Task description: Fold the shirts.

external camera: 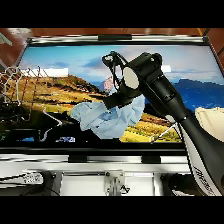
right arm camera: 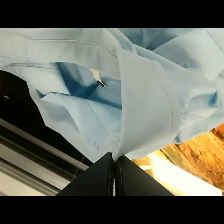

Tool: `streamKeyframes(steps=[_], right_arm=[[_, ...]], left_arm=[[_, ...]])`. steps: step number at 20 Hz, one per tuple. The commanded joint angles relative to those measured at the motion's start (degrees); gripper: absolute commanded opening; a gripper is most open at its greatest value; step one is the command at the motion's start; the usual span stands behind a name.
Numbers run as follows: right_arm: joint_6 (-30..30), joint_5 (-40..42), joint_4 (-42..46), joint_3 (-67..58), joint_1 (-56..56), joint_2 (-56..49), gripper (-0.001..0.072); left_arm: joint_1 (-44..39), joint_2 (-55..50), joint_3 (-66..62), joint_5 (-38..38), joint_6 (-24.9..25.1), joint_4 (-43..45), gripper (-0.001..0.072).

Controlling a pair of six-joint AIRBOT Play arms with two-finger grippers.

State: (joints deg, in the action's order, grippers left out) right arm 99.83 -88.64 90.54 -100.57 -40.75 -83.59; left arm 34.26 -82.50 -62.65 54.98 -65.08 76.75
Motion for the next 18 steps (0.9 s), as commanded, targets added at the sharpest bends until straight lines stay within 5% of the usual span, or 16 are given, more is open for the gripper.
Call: streamKeyframes(steps=[1, 7, 9, 10, 13, 18], right_arm=[[0.0, 0.2, 0.0, 0.0, 0.0, 0.0, 0.0055], [0.7, 0.1, 0.0, 0.0, 0.0, 0.0, 0.0055], [1.1, 0.1, 0.0, 0.0, 0.0, 0.0, 0.0056], [1.1, 0.1, 0.0, 0.0, 0.0, 0.0, 0.0056], [1.1, 0.1, 0.0, 0.0, 0.0, 0.0, 0.0056], [1.1, 0.1, 0.0, 0.0, 0.0, 0.0, 0.0055]], left_arm=[[0.0, -3.7, 0.0, -0.8, 2.7, -5.4, 0.0581], [-0.1, -6.5, -0.1, -0.8, 5.0, -8.7, 0.0518], [-0.1, -6.9, -0.1, -0.9, 5.0, -8.7, 0.0373], [-0.1, -6.9, -0.1, -1.0, 5.0, -8.7, 0.0370], [-0.2, -6.8, -0.2, -1.1, 5.0, -8.7, 0.0071], [-2.6, -5.6, -5.7, 2.2, 5.1, -8.7, 0.0047]])
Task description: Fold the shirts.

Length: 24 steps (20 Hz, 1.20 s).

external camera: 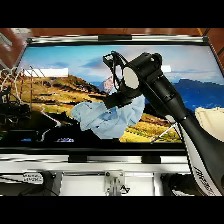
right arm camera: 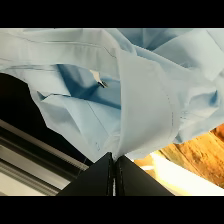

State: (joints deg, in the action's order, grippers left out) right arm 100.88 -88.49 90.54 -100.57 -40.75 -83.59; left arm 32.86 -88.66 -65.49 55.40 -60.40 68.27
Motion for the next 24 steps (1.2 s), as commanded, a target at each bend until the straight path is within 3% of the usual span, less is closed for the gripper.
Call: streamKeyframes(steps=[1, 4, 8, 11, 14, 17, 21, 24], right_arm=[[0.0, -0.1, 0.0, 0.0, 0.0, 0.0, 0.0056], [0.3, -0.3, 0.0, 0.0, 0.0, 0.0, 0.0055], [1.8, -4.3, 1.6, -1.0, 0.0, 0.0, 0.0055], [2.0, -8.3, 5.2, -3.5, 0.0, 0.0, 0.0055], [1.9, -10.9, 13.0, -7.2, 0.0, 0.0, 0.0056], [0.9, -11.7, 20.5, -9.5, 0.0, 0.0, 0.0055], [1.1, -9.7, 21.5, -9.6, 0.0, -0.3, 0.0055], [0.9, -9.7, 22.9, -9.6, 0.0, -0.4, 0.0055]], left_arm=[[-2.1, 1.1, -4.5, 2.4, 0.4, -0.2, 0.0047], [-5.1, 3.6, -9.5, 3.7, 0.2, 0.3, 0.0046], [-9.1, 10.9, -14.9, 3.7, -3.9, 8.7, 0.0046], [-11.3, 18.1, -15.6, 5.1, -6.2, 10.1, 0.0046], [-15.8, 25.5, -14.7, 11.3, -6.1, 9.7, 0.0046], [-24.2, 35.1, -6.5, 15.7, -6.1, 9.8, 0.0045], [-38.8, 49.1, 11.6, 23.8, -8.4, 11.4, 0.0044], [-47.7, 60.4, 17.9, 24.7, -10.0, 13.7, 0.0042]])
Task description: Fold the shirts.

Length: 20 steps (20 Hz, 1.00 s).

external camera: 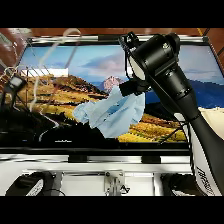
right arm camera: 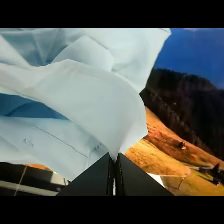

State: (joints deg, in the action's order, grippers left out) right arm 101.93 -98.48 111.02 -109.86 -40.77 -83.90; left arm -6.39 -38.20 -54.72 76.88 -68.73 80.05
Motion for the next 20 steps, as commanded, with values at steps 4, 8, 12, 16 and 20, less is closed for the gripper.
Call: streamKeyframes(steps=[4, 8, 12, 16, 20], right_arm=[[-0.2, -0.1, 4.8, -0.3, 0.0, -0.1, 0.0055], [-0.2, -0.1, 6.5, -0.3, 0.0, -0.1, 0.0055], [-0.2, 0.0, 7.8, -0.3, 0.0, -0.1, 0.0055], [-0.2, -1.3, 7.6, -0.3, 0.0, -0.1, 0.0055], [-0.2, -1.4, 7.4, -0.3, 0.0, -0.1, 0.0055]], left_arm=[[-17.1, 16.9, 7.4, 10.9, -4.3, 2.6, 0.0039], [-24.1, 17.2, 7.4, 15.6, -4.4, 4.2, 0.0038], [-30.8, 15.5, 8.1, 15.5, -4.4, 6.9, 0.0038], [-32.0, 12.5, 11.2, 5.9, -3.8, 10.0, 0.0039], [-32.1, 6.4, 12.5, -2.8, -3.5, 10.0, 0.0039]])
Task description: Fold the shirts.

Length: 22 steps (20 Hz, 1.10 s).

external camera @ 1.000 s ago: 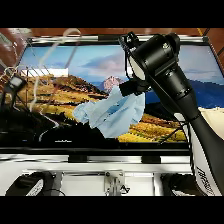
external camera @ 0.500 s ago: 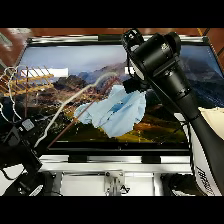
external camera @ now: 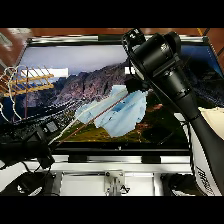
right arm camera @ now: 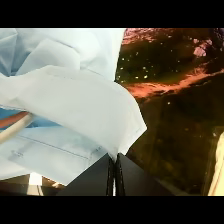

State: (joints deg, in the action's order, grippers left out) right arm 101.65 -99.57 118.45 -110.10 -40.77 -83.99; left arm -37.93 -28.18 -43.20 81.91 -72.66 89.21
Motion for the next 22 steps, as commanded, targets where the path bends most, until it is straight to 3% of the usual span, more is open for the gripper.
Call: streamKeyframes(steps=[1, 8, 12, 15, 18, 22], right_arm=[[0.0, -0.3, 0.0, -0.1, 0.0, 0.0, 0.0055], [-2.6, 5.3, -1.5, -2.6, -0.1, 0.3, 0.0055], [-4.5, 6.7, -10.5, -7.2, -0.6, 0.4, 0.0055], [-5.3, 7.3, -9.7, -7.4, -5.8, 2.1, 0.0054], [-5.2, 5.5, -9.7, -7.4, -11.6, 3.8, 0.0054], [-3.6, 2.8, -4.9, -7.4, -18.3, 6.0, 0.0054]], left_arm=[[-0.8, -5.1, 1.0, -10.6, 1.0, 0.8, 0.0039], [-0.8, -14.4, 1.0, -17.5, 7.3, 1.2, 0.0039], [-0.7, -17.6, 1.0, -21.3, 5.4, -3.1, 0.0038], [-0.7, -22.2, 1.0, -23.0, 2.3, -10.8, 0.0038], [-0.7, -24.7, 0.2, -27.6, 2.4, -20.0, 0.0038], [-0.7, -24.8, -3.0, -28.3, 0.6, -23.6, 0.0039]])
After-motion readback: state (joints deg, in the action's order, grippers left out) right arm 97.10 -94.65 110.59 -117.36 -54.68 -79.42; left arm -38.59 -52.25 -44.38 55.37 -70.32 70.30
